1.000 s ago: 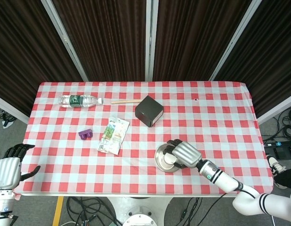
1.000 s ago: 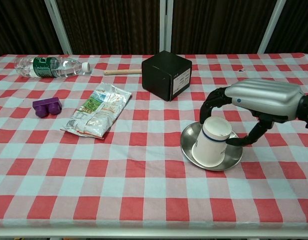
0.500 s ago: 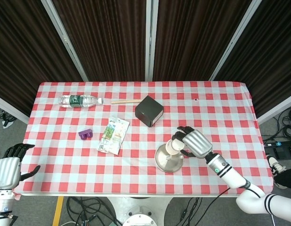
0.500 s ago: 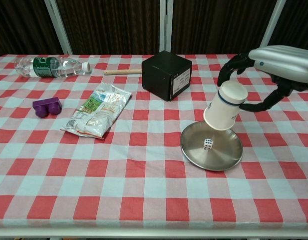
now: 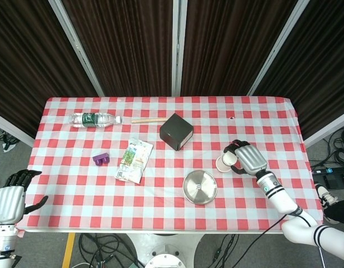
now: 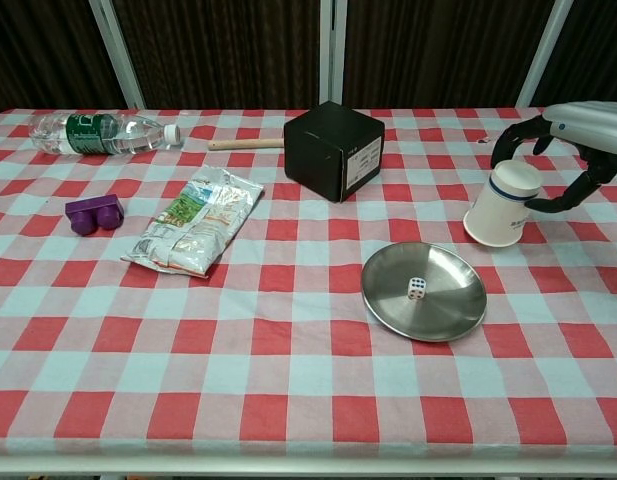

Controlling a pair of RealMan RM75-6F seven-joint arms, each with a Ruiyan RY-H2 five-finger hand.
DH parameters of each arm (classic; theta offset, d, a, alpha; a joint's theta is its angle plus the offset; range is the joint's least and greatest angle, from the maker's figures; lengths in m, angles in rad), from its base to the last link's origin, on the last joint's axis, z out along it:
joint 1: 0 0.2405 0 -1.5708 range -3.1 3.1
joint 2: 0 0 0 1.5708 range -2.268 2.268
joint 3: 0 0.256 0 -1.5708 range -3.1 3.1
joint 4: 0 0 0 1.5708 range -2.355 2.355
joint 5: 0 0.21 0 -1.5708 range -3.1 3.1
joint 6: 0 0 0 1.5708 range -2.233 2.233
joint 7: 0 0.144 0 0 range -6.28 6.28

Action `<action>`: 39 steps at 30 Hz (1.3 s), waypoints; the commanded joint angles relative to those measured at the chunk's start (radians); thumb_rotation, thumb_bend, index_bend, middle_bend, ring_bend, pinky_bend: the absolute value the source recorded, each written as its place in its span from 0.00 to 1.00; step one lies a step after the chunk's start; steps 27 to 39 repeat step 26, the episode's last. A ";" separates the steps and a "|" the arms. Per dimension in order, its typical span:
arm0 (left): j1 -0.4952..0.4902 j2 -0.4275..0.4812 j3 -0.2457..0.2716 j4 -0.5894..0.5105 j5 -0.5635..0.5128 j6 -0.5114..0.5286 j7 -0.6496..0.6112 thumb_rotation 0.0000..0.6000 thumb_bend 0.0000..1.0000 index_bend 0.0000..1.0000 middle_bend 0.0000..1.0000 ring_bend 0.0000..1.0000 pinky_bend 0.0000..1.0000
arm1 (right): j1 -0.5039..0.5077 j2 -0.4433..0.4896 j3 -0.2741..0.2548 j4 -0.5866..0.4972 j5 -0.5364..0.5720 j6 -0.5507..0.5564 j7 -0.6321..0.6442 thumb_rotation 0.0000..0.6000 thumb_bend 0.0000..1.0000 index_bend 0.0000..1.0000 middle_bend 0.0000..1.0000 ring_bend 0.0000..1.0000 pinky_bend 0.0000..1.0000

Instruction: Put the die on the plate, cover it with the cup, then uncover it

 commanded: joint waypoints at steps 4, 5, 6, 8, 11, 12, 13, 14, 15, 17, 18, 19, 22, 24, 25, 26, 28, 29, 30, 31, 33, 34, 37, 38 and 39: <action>-0.004 0.003 -0.002 -0.005 0.002 -0.001 0.006 1.00 0.17 0.27 0.25 0.17 0.21 | -0.007 0.014 0.000 -0.026 0.009 -0.004 -0.017 1.00 0.26 0.03 0.20 0.07 0.20; -0.005 0.003 -0.003 -0.006 0.003 -0.001 0.008 1.00 0.17 0.27 0.25 0.17 0.21 | -0.014 0.024 0.001 -0.039 0.005 0.010 -0.016 1.00 0.26 0.01 0.19 0.07 0.20; -0.006 0.004 -0.003 -0.007 0.003 -0.001 0.008 1.00 0.17 0.27 0.25 0.17 0.21 | -0.020 0.034 0.002 -0.052 0.001 0.024 -0.015 1.00 0.26 0.00 0.18 0.07 0.20; -0.006 0.005 -0.004 -0.009 0.005 0.000 0.009 1.00 0.17 0.27 0.25 0.17 0.21 | -0.038 0.057 0.002 -0.081 -0.012 0.064 -0.012 1.00 0.26 0.00 0.18 0.07 0.20; -0.008 0.005 -0.004 -0.011 0.007 0.001 0.011 1.00 0.17 0.27 0.25 0.17 0.21 | -0.086 0.107 -0.005 -0.140 -0.039 0.153 -0.005 1.00 0.27 0.00 0.18 0.07 0.20; -0.009 0.005 -0.004 -0.012 0.008 0.001 0.011 1.00 0.17 0.27 0.25 0.17 0.21 | -0.111 0.128 -0.010 -0.166 -0.051 0.195 -0.002 1.00 0.26 0.00 0.18 0.07 0.20; -0.010 0.005 -0.004 -0.013 0.009 0.000 0.012 1.00 0.17 0.27 0.25 0.17 0.21 | -0.132 0.144 -0.016 -0.184 -0.060 0.227 0.000 1.00 0.27 0.00 0.19 0.07 0.20; -0.011 0.005 -0.005 -0.014 0.010 0.000 0.014 1.00 0.17 0.27 0.25 0.17 0.21 | -0.161 0.165 -0.027 -0.208 -0.072 0.268 0.004 1.00 0.27 0.01 0.19 0.07 0.20; -0.012 0.003 -0.005 -0.015 0.011 0.001 0.015 1.00 0.17 0.27 0.25 0.17 0.21 | -0.183 0.180 -0.036 -0.224 -0.079 0.298 0.007 1.00 0.27 0.01 0.20 0.08 0.20; -0.013 -0.002 -0.005 -0.013 0.013 0.002 0.023 1.00 0.17 0.27 0.25 0.17 0.21 | -0.239 0.211 -0.058 -0.257 -0.092 0.363 0.007 1.00 0.27 0.03 0.20 0.08 0.20; -0.014 -0.004 -0.005 -0.012 0.014 0.003 0.029 1.00 0.17 0.27 0.25 0.17 0.21 | -0.262 0.223 -0.069 -0.270 -0.097 0.388 0.007 1.00 0.27 0.03 0.20 0.07 0.20; -0.015 -0.006 -0.006 -0.012 0.015 0.003 0.035 1.00 0.17 0.27 0.25 0.17 0.21 | -0.285 0.234 -0.079 -0.281 -0.102 0.413 0.008 1.00 0.27 0.03 0.19 0.06 0.19; -0.019 -0.011 -0.007 -0.015 0.016 0.003 0.051 1.00 0.17 0.27 0.25 0.17 0.21 | -0.356 0.267 -0.108 -0.314 -0.117 0.489 0.013 1.00 0.27 0.03 0.16 0.03 0.16; -0.021 -0.012 -0.007 -0.019 0.018 0.001 0.055 1.00 0.17 0.27 0.25 0.17 0.21 | -0.401 0.282 -0.123 -0.329 -0.130 0.539 0.029 1.00 0.27 0.03 0.16 0.02 0.14; -0.023 -0.012 -0.007 -0.020 0.019 0.000 0.057 1.00 0.17 0.27 0.25 0.17 0.21 | -0.418 0.286 -0.129 -0.332 -0.137 0.559 0.036 1.00 0.27 0.03 0.16 0.02 0.13; -0.025 -0.013 -0.007 -0.022 0.018 -0.004 0.059 1.00 0.17 0.27 0.25 0.17 0.21 | -0.438 0.289 -0.135 -0.333 -0.146 0.583 0.045 1.00 0.27 0.03 0.16 0.02 0.13; -0.025 -0.013 -0.007 -0.022 0.018 -0.004 0.059 1.00 0.17 0.27 0.25 0.17 0.21 | -0.438 0.289 -0.135 -0.333 -0.146 0.583 0.045 1.00 0.27 0.03 0.16 0.02 0.13; -0.025 -0.013 -0.007 -0.022 0.018 -0.004 0.059 1.00 0.17 0.27 0.25 0.17 0.21 | -0.438 0.289 -0.135 -0.333 -0.146 0.583 0.045 1.00 0.27 0.03 0.16 0.02 0.13; -0.025 -0.013 -0.007 -0.022 0.018 -0.004 0.059 1.00 0.17 0.27 0.25 0.17 0.21 | -0.438 0.289 -0.135 -0.333 -0.146 0.583 0.045 1.00 0.27 0.03 0.16 0.02 0.13; -0.025 -0.013 -0.007 -0.022 0.018 -0.004 0.059 1.00 0.17 0.27 0.25 0.17 0.21 | -0.438 0.289 -0.135 -0.333 -0.146 0.583 0.045 1.00 0.27 0.03 0.16 0.02 0.13; -0.025 -0.013 -0.007 -0.022 0.018 -0.004 0.059 1.00 0.17 0.27 0.25 0.17 0.21 | -0.438 0.289 -0.135 -0.333 -0.146 0.583 0.045 1.00 0.27 0.03 0.16 0.02 0.13; -0.025 -0.013 -0.007 -0.022 0.018 -0.004 0.059 1.00 0.17 0.27 0.25 0.17 0.21 | -0.438 0.289 -0.135 -0.333 -0.146 0.583 0.045 1.00 0.27 0.03 0.16 0.02 0.13; -0.025 -0.013 -0.007 -0.022 0.018 -0.004 0.059 1.00 0.17 0.27 0.25 0.17 0.21 | -0.438 0.289 -0.135 -0.333 -0.146 0.583 0.045 1.00 0.27 0.03 0.16 0.02 0.13; -0.025 -0.013 -0.007 -0.022 0.018 -0.004 0.059 1.00 0.17 0.27 0.25 0.17 0.21 | -0.438 0.289 -0.135 -0.333 -0.146 0.583 0.045 1.00 0.27 0.03 0.16 0.02 0.13; -0.025 -0.013 -0.007 -0.022 0.018 -0.004 0.059 1.00 0.17 0.27 0.25 0.17 0.21 | -0.438 0.289 -0.135 -0.333 -0.146 0.583 0.045 1.00 0.27 0.03 0.16 0.02 0.13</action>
